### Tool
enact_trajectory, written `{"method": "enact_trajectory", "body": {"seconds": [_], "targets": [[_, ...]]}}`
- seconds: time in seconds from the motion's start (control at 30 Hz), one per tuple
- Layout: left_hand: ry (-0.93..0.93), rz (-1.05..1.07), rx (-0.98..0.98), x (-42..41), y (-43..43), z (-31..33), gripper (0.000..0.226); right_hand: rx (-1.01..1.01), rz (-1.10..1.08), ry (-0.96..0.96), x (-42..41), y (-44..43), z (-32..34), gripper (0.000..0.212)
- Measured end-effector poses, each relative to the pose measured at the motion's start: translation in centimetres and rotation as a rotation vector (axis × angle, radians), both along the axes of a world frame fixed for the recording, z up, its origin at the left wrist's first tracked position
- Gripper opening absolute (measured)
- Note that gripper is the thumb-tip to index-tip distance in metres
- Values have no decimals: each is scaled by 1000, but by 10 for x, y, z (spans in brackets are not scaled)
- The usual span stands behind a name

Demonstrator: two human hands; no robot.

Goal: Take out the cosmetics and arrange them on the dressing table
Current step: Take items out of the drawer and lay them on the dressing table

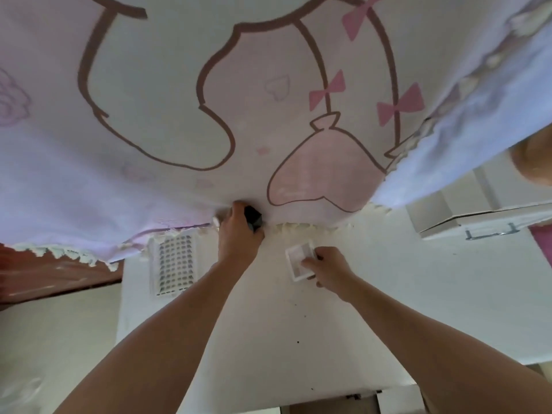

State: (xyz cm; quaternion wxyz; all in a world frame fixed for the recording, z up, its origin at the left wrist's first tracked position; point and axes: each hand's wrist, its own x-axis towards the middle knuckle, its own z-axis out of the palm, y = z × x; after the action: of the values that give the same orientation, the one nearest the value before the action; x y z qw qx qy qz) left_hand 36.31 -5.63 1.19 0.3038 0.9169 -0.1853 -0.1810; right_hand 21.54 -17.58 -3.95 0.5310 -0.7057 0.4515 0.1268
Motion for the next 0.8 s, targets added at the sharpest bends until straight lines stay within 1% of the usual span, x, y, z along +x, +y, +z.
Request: {"method": "enact_trajectory", "body": {"seconds": [0.1,0.23,0.33,0.43,0.5,0.63,0.8], "targets": [[-63,-131,61,5,4,-5,46,-9,-15,20,17,2,-8,11],[-137,-319,172,16,15,-9,38,-113,-60,31,40,0,-14,16],[-159,-419,204,22,21,-9,39,-223,-21,77,58,-8,-15,24],[-165,-502,223,26,20,-6,41,-334,39,171,70,-14,-15,28],[-193,-559,271,27,16,-2,41,-399,63,209,75,-15,-17,28],[-236,-611,334,28,11,3,42,-471,44,250,74,-13,-21,31],[-228,-615,361,27,16,4,46,-407,25,259,68,-14,-21,40]]}}
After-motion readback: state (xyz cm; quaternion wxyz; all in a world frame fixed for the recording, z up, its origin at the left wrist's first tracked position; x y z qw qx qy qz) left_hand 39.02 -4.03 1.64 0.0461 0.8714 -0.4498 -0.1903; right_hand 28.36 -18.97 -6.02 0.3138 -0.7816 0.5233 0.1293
